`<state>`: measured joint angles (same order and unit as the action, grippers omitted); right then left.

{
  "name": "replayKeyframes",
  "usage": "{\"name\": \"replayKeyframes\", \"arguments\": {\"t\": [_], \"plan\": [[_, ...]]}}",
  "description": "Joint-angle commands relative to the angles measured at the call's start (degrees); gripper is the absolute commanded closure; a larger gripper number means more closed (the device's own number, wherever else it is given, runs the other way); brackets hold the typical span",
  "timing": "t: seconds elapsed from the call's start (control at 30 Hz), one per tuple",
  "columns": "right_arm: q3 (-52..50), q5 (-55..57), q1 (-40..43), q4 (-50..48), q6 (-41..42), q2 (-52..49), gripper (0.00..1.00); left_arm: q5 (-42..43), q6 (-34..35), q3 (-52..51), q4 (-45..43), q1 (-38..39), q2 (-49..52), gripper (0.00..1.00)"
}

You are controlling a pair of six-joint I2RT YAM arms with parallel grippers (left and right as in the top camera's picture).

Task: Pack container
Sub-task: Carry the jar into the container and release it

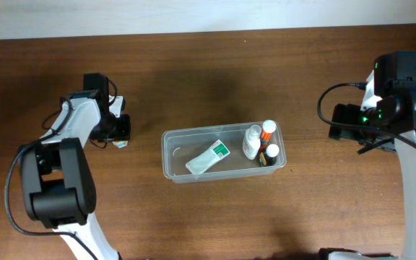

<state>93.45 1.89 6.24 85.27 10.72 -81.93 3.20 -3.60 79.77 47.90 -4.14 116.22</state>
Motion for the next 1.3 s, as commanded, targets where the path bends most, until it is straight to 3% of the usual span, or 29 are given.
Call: {"name": "replayKeyframes", "arguments": {"t": [0.0,0.17,0.33,0.57,0.67,0.97,1.13,1.27], "plan": [[-0.3,-0.1,0.2,-0.2,0.0,0.0,0.16,2.4,-0.3,1.5,2.3,1.5,-8.4,0.68],[-0.3,-0.1,0.2,-0.2,0.0,0.0,0.16,4.6,-0.2,2.2,5.4,7.3,-20.8,0.68],[-0.3,-0.1,0.2,-0.2,0.0,0.0,0.16,4.5,1.3,2.1,6.8,18.0,-28.7,0.68],[-0.3,-0.1,0.2,-0.1,0.0,0.0,0.16,1.4,8.9,-2.8,7.3,29.7,-26.9,0.68],[-0.3,-0.1,0.2,0.0,0.0,0.0,0.16,1.5,11.7,-7.0,4.7,30.9,-24.8,0.67],[-0.3,-0.1,0.2,0.1,0.0,0.0,0.16,-2.8,10.8,-10.0,-3.1,30.6,-16.6,0.66],[-0.3,-0.1,0.2,0.1,0.0,0.0,0.16,-2.8,10.4,-9.5,-4.3,30.6,-16.3,0.42],[-0.3,-0.1,0.2,0.2,0.0,0.0,0.16,-2.8,10.4,-7.1,-1.9,30.6,-17.8,0.34]]}}
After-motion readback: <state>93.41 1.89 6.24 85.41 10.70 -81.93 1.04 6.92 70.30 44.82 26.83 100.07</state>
